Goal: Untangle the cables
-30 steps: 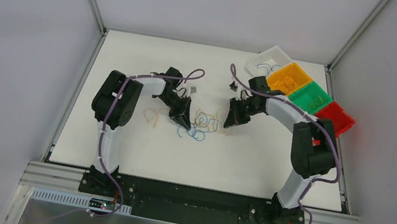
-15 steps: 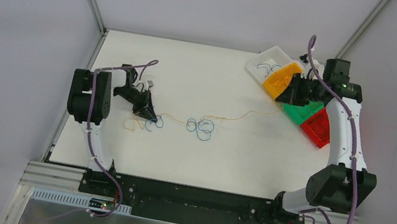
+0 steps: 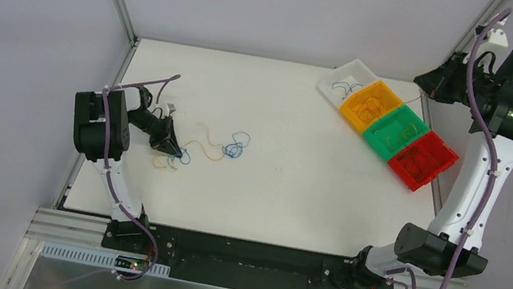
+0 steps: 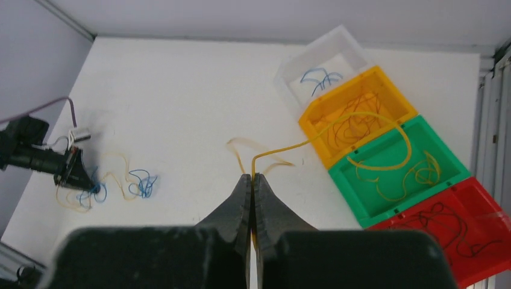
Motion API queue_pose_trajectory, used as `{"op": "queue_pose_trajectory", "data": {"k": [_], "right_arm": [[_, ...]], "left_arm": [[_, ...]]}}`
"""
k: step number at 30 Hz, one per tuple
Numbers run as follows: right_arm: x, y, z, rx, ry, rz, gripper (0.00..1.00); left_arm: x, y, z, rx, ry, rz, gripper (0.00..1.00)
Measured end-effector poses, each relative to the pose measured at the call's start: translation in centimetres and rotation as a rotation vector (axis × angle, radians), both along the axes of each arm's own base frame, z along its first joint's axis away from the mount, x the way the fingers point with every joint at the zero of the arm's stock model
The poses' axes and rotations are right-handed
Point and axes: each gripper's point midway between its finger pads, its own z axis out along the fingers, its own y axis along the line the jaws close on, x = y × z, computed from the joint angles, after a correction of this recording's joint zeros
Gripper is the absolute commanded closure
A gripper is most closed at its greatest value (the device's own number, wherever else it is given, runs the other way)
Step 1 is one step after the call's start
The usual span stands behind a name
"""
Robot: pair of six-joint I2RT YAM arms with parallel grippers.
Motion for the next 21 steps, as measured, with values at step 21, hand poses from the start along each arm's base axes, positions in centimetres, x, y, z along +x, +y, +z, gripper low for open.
{"op": "queue_pose_trajectory", "data": {"k": [21], "right_arm": [[2.5,0.2,0.0,0.163,0.015,-0.059,1.00]], "left_arm": [[-0.3,-2.4,3.0,-0.034,-0.139,-0.143,0.74]]}}
